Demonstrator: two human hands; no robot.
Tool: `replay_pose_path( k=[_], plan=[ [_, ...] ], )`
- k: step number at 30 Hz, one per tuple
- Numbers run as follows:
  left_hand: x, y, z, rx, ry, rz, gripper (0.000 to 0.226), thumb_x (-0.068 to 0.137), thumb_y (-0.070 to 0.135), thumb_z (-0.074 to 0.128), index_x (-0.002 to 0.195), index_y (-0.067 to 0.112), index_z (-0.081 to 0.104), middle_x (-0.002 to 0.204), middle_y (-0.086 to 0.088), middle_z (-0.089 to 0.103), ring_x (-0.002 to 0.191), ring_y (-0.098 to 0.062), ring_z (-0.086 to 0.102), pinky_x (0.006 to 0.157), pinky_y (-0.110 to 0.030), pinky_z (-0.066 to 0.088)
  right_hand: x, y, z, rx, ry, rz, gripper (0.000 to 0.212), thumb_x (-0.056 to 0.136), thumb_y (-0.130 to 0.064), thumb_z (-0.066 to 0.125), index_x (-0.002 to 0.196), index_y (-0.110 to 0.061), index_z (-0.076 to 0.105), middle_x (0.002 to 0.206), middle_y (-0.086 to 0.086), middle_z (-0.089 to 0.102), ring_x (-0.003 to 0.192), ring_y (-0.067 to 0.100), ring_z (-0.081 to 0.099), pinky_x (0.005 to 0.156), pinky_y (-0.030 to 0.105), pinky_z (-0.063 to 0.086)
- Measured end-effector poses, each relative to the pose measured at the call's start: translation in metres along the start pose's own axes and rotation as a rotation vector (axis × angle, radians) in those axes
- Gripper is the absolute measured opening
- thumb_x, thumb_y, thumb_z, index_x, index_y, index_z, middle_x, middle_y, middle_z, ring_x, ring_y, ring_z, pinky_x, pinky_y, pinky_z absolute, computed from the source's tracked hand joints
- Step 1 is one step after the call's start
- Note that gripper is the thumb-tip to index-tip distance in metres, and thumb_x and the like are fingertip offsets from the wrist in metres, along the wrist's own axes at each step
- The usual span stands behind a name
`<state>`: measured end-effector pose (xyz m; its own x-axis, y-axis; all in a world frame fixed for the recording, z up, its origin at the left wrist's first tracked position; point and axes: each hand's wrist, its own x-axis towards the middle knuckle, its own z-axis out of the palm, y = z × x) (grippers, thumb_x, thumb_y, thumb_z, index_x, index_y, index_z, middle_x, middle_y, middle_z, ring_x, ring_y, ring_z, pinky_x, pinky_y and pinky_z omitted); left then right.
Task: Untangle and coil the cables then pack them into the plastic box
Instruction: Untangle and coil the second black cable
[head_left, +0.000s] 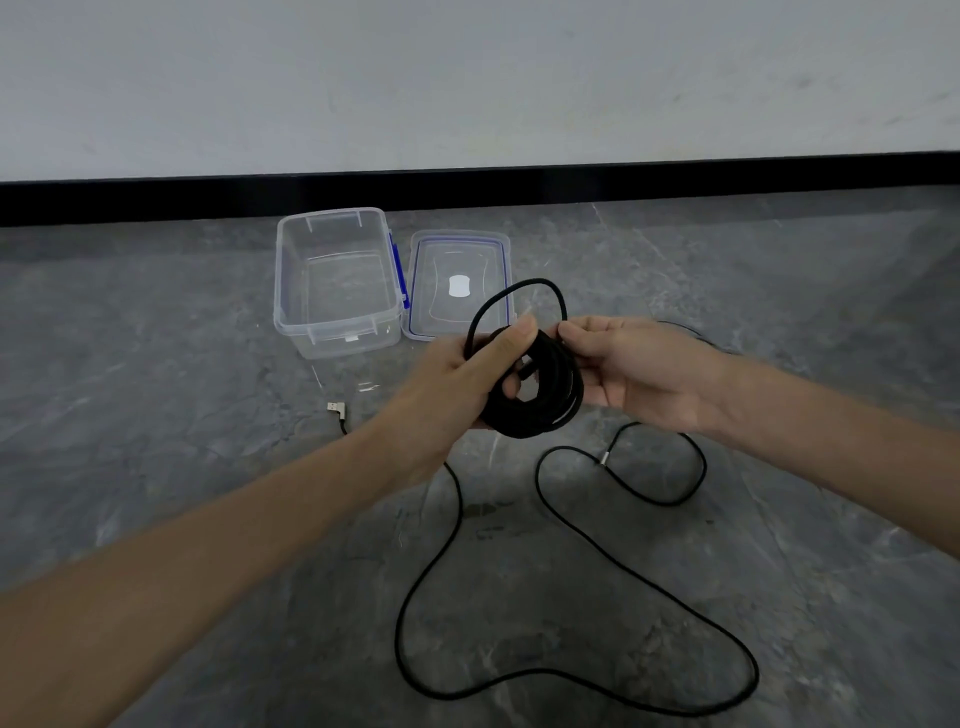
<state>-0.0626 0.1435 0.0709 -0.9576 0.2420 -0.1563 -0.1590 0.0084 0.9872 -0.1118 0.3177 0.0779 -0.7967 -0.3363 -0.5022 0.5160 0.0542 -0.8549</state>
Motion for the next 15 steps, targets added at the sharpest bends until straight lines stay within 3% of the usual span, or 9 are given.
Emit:
replay_pose_path(
  k=[4,6,8,11,15],
  plan=[
    [0.000,0.000,-0.002,0.084,0.004,0.031,0.044,0.095,0.047,0.048,0.069,0.011,0.053,0.057,0.006,0.050,0.054,-0.007,0.049,0.060,-0.020,0.047,0.001,0.002,0.003,-0.019,-0.011,0.043,0.020,0.104,-0.017,0.040,0.112,-0.008,0.056,0.093,0.005,0.063,0.075,0.009,0.060,0.060,0.018,0.054],
    [0.000,0.000,-0.001,0.095,-0.008,0.029,0.044,0.096,0.046,0.047,0.067,0.014,0.053,0.057,0.007,0.051,0.055,-0.008,0.049,0.064,-0.023,0.048,0.000,0.003,0.005,-0.038,-0.026,0.051,0.027,0.104,-0.016,0.040,0.121,-0.002,0.056,0.103,0.010,0.061,0.090,0.017,0.058,0.082,0.025,0.054],
    [0.001,0.000,0.000,0.090,-0.015,0.017,0.041,0.096,0.046,0.047,0.068,0.017,0.055,0.056,0.008,0.052,0.056,-0.009,0.050,0.068,-0.029,0.049,-0.001,0.003,0.008,-0.052,-0.058,0.072,0.035,0.103,-0.013,0.040,0.131,0.006,0.050,0.112,0.016,0.054,0.103,0.028,0.048,0.109,0.039,0.038],
    [0.001,0.000,-0.001,0.095,-0.046,0.001,0.039,0.096,0.048,0.047,0.078,0.015,0.060,0.058,0.008,0.053,0.058,-0.009,0.051,0.072,-0.035,0.049,-0.001,0.001,0.010,-0.046,-0.097,0.089,0.035,0.100,-0.008,0.041,0.131,0.006,0.050,0.107,0.016,0.049,0.101,0.029,0.037,0.114,0.043,0.028],
    [0.003,0.000,-0.001,0.132,-0.065,-0.010,0.044,0.096,0.048,0.046,0.093,0.008,0.064,0.058,0.008,0.053,0.060,-0.008,0.054,0.076,-0.033,0.055,-0.002,0.000,0.012,-0.094,-0.143,0.109,0.035,0.101,-0.012,0.040,0.128,0.004,0.055,0.094,0.010,0.064,0.092,0.020,0.058,0.108,0.037,0.038]
  ],
)
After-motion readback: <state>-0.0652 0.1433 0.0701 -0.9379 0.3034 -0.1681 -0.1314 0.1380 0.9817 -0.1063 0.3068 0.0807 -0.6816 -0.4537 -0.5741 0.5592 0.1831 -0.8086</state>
